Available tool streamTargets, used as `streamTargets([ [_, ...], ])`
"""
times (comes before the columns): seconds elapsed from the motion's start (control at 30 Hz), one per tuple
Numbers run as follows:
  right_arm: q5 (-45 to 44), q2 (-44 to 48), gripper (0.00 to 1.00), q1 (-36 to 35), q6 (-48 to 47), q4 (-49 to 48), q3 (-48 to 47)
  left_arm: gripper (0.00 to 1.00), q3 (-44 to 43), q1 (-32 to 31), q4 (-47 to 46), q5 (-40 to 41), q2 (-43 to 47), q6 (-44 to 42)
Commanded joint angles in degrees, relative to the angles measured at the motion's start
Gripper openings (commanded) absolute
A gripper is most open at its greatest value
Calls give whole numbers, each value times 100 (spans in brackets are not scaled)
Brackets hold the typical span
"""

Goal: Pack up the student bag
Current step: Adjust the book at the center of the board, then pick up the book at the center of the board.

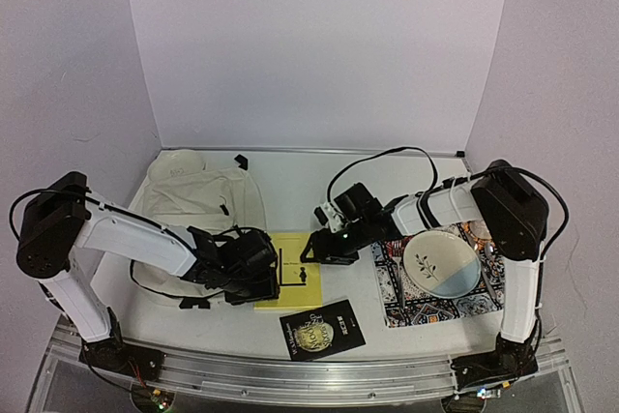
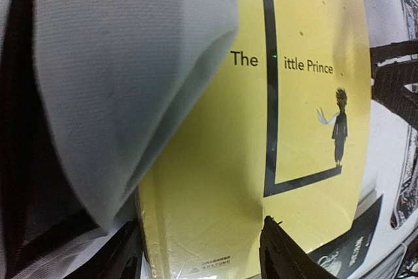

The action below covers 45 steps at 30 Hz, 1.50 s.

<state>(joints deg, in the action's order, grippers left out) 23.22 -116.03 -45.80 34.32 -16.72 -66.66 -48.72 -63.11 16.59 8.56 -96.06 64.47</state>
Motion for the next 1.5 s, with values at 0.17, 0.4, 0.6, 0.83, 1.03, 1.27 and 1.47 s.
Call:
streamTargets([
  [0.17,432,11,61,-116,313,-11,312,61,351,1,-1759,-498,31,493],
  [0.4,811,141,58,-188,585,-488,501,58,775,18,-2989,-177,692,916],
  [0.6,738,403,58,-195,585,-515,559,57,922,15,-4036,-32,1173,783],
  [0.83,736,453,58,-192,586,-557,586,56,1311,14,-4809,126,1399,879],
  [1.03,875,423,58,-187,618,-673,566,55,1311,18,-5237,-111,1078,933],
  [1.27,824,462,58,-196,591,-689,633,46,1197,18,-5357,-184,747,944],
  [1.47,587,717,60,-187,491,-692,719,21,1310,33,-5359,43,929,1021],
])
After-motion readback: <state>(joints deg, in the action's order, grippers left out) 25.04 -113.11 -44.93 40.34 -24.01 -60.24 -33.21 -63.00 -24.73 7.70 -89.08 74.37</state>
